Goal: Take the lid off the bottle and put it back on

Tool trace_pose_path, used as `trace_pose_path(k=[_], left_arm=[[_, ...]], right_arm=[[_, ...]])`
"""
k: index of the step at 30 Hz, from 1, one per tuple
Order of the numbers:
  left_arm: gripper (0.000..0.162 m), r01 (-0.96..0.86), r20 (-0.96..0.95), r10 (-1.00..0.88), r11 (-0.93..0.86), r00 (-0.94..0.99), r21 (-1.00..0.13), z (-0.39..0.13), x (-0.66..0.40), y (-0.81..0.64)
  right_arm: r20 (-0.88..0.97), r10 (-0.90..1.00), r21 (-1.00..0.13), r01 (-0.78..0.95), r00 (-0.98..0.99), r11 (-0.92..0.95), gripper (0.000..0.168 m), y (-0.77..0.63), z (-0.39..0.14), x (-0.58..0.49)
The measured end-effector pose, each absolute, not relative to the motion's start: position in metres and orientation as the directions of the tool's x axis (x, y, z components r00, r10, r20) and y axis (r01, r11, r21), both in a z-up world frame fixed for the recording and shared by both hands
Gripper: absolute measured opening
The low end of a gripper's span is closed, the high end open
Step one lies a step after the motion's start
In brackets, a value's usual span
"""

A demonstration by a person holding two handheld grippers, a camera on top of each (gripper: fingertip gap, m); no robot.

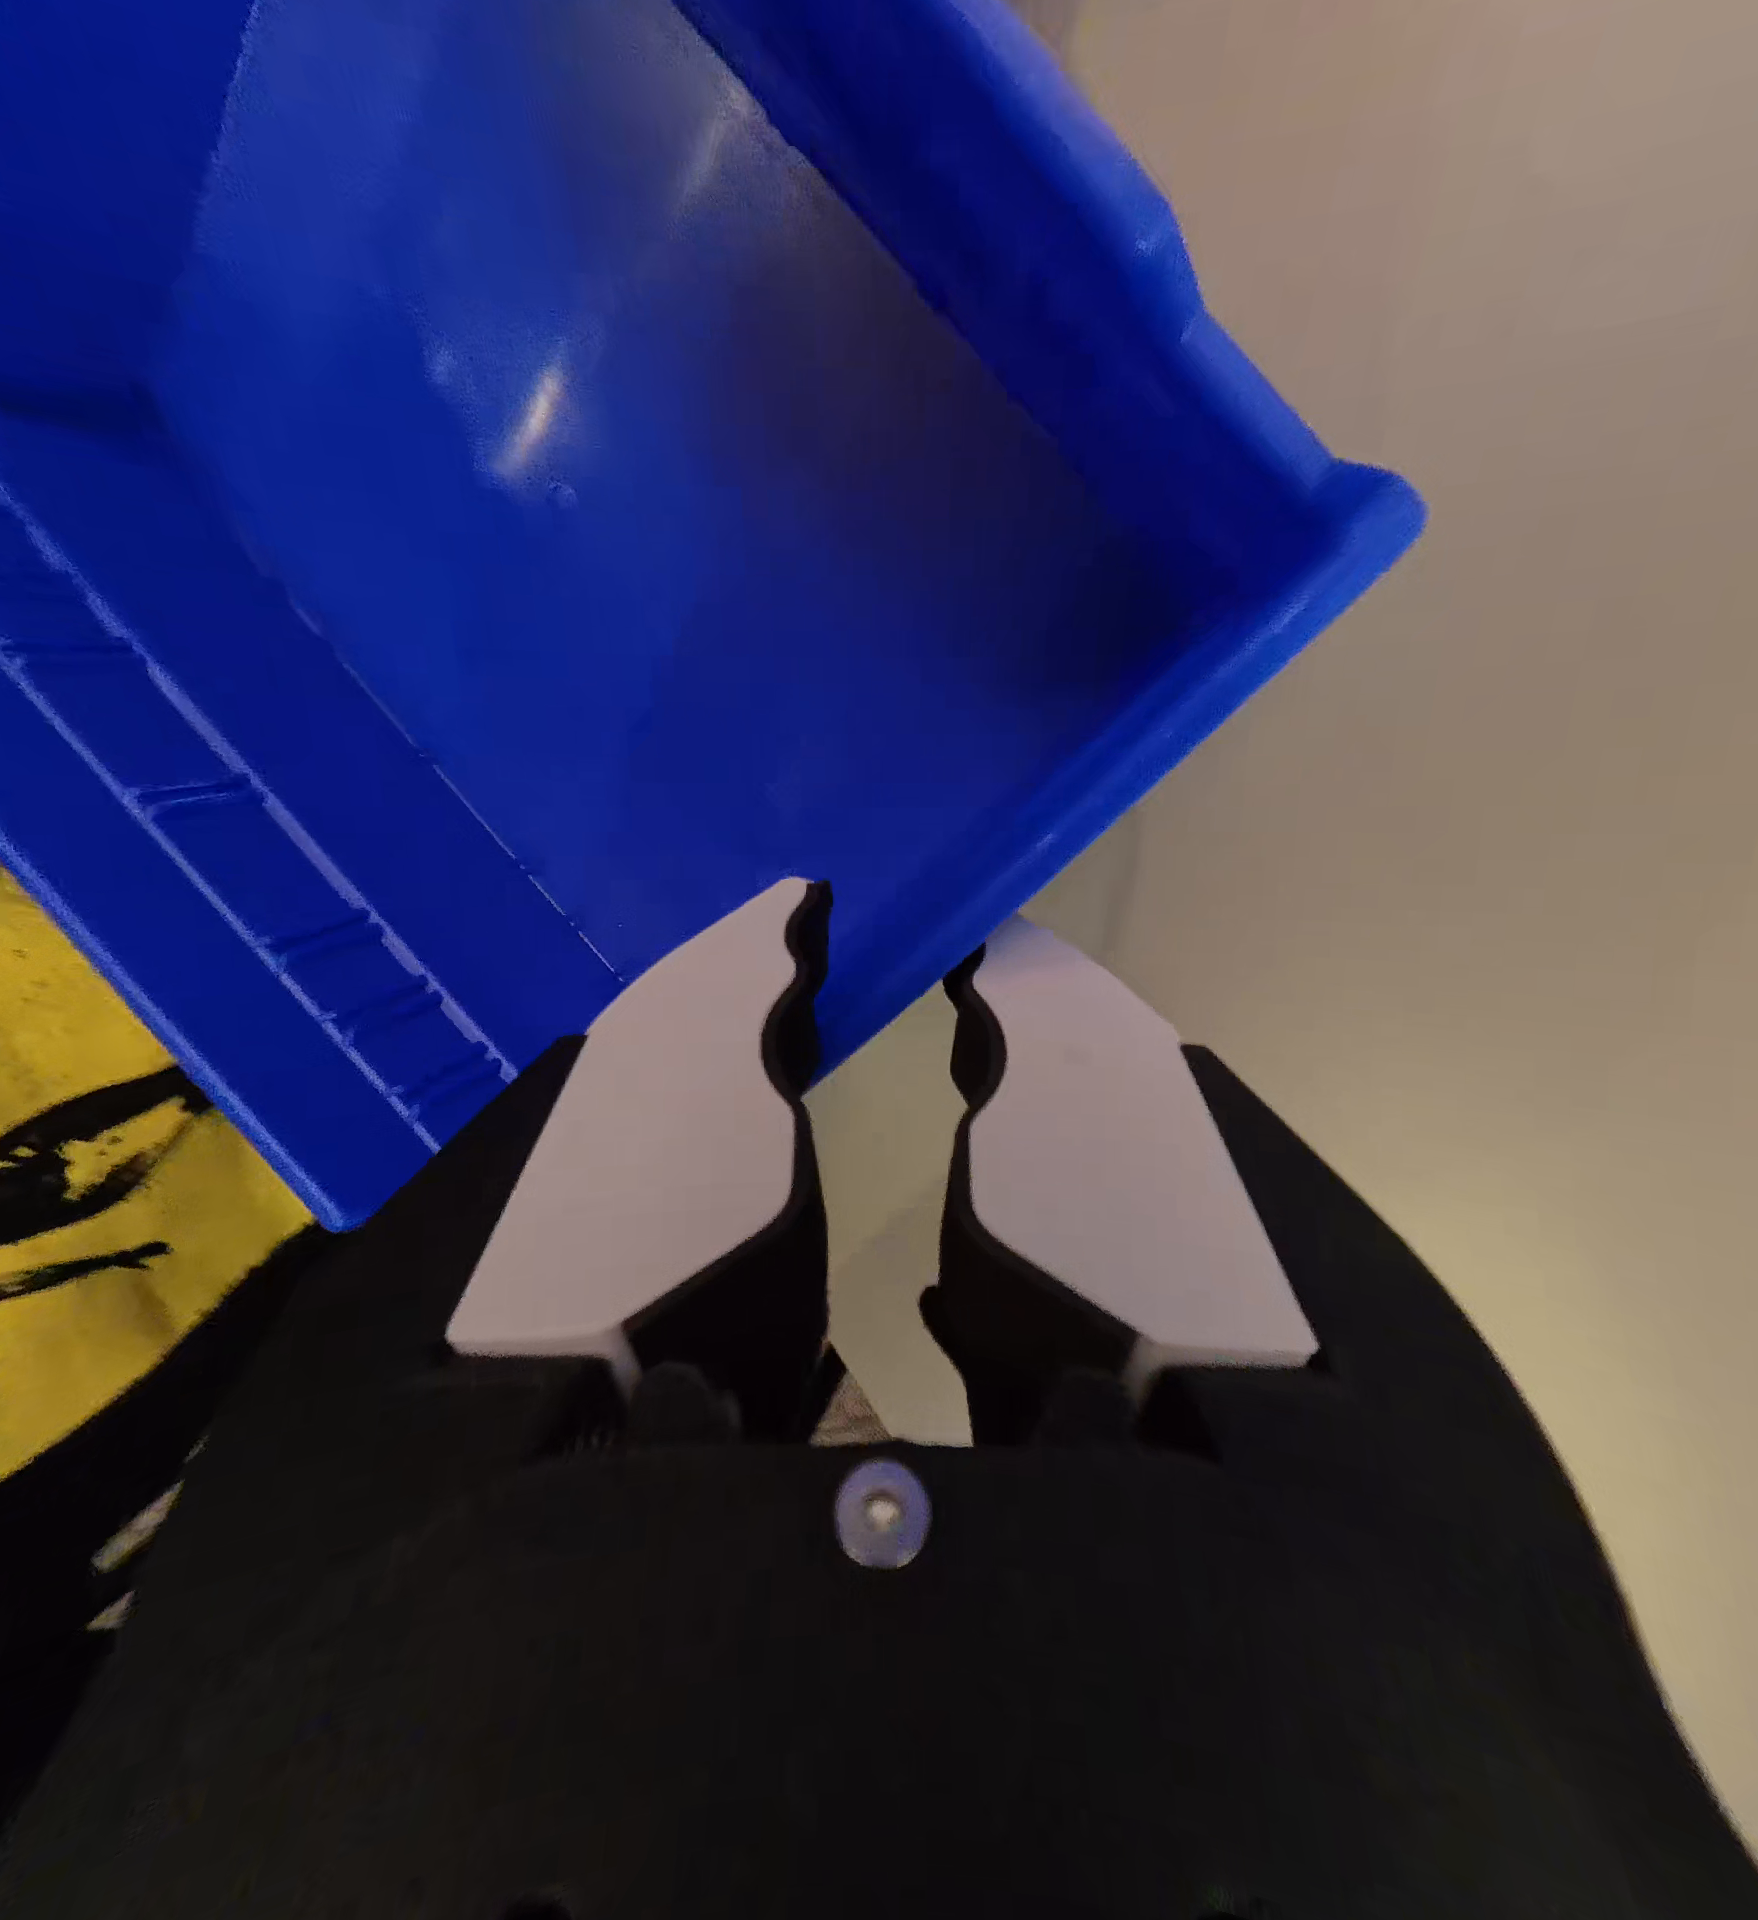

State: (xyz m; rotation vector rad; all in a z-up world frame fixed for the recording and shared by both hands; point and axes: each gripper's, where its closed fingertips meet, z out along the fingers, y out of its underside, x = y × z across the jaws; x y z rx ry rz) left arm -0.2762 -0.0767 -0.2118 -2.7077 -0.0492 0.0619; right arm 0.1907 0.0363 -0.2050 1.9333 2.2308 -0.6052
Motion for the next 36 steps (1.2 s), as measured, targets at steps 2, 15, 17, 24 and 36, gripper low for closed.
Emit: trace_pose_path(k=[2, 15, 17, 24, 36], left_arm=[[0.013, 0.011, -0.062, 0.039, -0.920, 0.997, -0.391, -0.212, -0.297, -0.091], [0.018, -0.198, -0.167, -0.158, -0.944, 0.973, -0.263, -0.214, -0.377, -0.118], [0.020, -0.212, -0.207, -0.166, -0.950, 0.964, -0.229, -0.214, -0.392, -0.115], [0.028, -0.215, -0.325, -0.165, -0.969, 0.931, -0.124, -0.215, -0.443, -0.094], [0.038, -0.260, -0.454, -0.201, -0.963, 0.868, -0.070, -0.217, -0.496, -0.021]], right_arm=[[-0.307, 0.937, -0.183, 0.977, -0.164, 0.111, 0.019, 0.058, -0.205, 0.196], [-0.062, 0.995, 0.015, 0.997, -0.079, 0.080, 0.011, 0.224, -0.206, 0.196], [-0.013, 0.997, 0.041, 0.996, -0.074, 0.075, 0.012, 0.251, -0.206, 0.191], [0.144, 0.988, 0.136, 0.990, -0.049, 0.029, 0.017, 0.341, -0.206, 0.155], [0.348, 0.931, 0.150, 0.987, -0.114, 0.065, 0.025, 0.437, -0.205, 0.045]])
